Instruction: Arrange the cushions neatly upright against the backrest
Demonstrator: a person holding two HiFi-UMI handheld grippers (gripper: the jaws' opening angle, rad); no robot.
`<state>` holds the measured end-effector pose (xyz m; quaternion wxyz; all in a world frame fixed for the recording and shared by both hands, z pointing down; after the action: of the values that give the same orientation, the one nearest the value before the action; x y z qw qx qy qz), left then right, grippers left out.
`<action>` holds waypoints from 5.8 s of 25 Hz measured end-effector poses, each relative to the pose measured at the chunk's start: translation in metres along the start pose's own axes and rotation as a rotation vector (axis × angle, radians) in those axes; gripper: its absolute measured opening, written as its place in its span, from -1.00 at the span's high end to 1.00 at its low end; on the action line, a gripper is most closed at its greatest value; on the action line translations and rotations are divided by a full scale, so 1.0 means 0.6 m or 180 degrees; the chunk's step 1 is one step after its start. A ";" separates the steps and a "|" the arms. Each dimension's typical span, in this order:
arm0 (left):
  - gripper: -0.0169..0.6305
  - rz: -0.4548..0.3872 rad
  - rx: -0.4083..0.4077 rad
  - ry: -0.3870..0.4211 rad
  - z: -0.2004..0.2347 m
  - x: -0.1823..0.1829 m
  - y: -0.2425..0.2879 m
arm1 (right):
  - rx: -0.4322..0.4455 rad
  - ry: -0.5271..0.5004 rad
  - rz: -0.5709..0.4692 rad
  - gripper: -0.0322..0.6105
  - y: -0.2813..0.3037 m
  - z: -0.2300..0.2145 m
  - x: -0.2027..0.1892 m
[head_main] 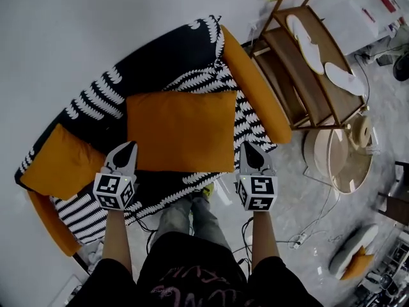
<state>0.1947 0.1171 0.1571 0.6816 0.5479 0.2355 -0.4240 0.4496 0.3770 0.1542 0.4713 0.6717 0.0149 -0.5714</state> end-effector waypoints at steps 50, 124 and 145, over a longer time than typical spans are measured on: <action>-0.17 0.1078 -0.0047 -0.0763 0.354 -0.372 0.223 | 0.0361 0.0559 0.1505 -0.37 0.385 0.020 -0.380; 0.73 -0.0032 0.1064 -0.0705 0.288 -0.206 0.051 | 0.1121 -0.0966 -0.0195 0.31 0.445 0.177 0.052; 0.66 0.0282 0.1267 -0.0943 0.345 -0.236 0.132 | 0.1332 -0.1157 0.0156 0.30 0.611 0.196 0.035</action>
<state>0.1563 -0.0306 0.3714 0.6053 0.6129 0.0207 -0.5075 0.5733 0.0862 0.3748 0.3310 0.6410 -0.2045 -0.6616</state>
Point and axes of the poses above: the fingertips, and each gripper's own axes: y forward along the fingers, z to its left, x out of its top, the point moved 7 cm from there along -y, backward along the fingers, and after that the axes turned 15 degrees about -x, right-handed, at the moved point
